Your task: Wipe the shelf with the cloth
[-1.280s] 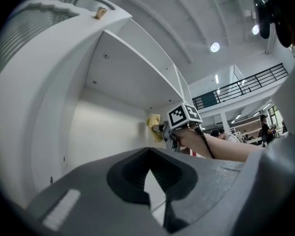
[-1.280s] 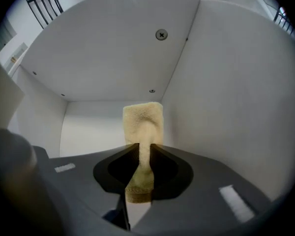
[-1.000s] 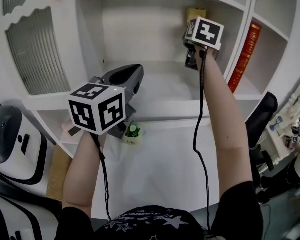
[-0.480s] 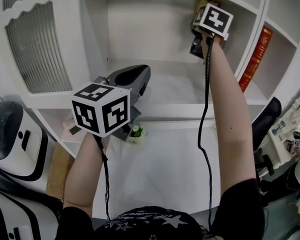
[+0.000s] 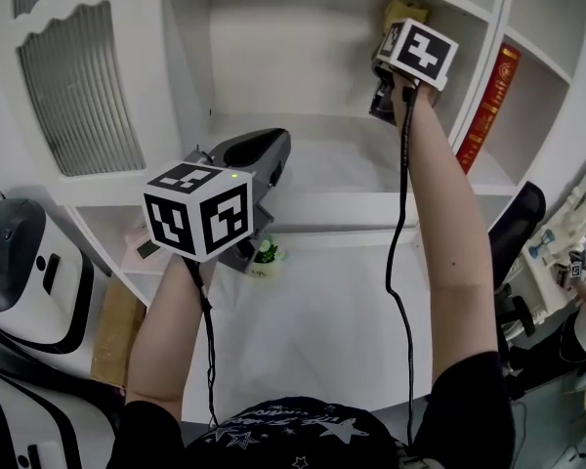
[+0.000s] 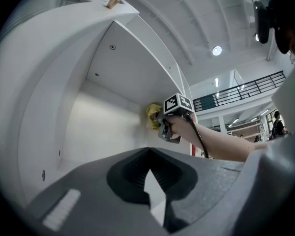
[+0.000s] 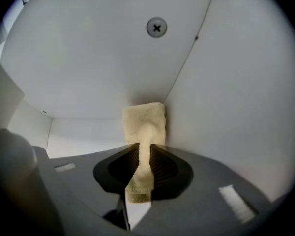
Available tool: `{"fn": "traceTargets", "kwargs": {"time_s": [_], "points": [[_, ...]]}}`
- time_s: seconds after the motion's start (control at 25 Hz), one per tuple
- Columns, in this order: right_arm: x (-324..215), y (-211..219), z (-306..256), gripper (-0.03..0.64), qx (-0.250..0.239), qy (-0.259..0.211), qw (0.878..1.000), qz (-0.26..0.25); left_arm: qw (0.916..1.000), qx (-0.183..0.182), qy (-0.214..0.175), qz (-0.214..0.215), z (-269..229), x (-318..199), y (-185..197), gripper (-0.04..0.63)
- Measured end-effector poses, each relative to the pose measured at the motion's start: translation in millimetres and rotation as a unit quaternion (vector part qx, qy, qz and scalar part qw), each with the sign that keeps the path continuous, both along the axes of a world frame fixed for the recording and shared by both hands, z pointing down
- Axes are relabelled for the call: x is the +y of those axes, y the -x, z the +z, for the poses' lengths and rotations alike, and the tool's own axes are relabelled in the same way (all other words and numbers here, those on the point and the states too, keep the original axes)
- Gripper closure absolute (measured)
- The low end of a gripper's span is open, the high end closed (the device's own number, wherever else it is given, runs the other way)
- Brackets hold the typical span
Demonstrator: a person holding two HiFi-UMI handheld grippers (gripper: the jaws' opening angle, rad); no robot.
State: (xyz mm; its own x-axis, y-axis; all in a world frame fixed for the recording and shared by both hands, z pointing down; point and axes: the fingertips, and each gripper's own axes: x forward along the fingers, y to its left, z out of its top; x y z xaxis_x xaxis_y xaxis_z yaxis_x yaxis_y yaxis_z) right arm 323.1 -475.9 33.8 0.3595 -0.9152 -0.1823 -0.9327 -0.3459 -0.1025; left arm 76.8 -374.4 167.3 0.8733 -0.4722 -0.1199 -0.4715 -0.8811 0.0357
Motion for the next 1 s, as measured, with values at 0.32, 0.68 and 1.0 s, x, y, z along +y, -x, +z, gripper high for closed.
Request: {"fn": "traceTargets", "kwargs": {"time_s": [0.32, 0.68, 1.0], "points": [[49, 11, 8, 0.52, 0.004, -0.001, 1.0, -0.001, 0.9997, -0.005, 0.005, 0.024, 5, 39, -3, 0.589], [91, 20, 11, 0.52, -0.001, -0.006, 1.0, -0.005, 0.9986, -0.007, 0.024, 0.047, 16, 71, -2, 0.589], [123, 23, 22, 0.52, 0.0, -0.01, 1.0, -0.001, 0.9973, -0.009, 0.039, 0.061, 28, 89, 0, 0.589]]}}
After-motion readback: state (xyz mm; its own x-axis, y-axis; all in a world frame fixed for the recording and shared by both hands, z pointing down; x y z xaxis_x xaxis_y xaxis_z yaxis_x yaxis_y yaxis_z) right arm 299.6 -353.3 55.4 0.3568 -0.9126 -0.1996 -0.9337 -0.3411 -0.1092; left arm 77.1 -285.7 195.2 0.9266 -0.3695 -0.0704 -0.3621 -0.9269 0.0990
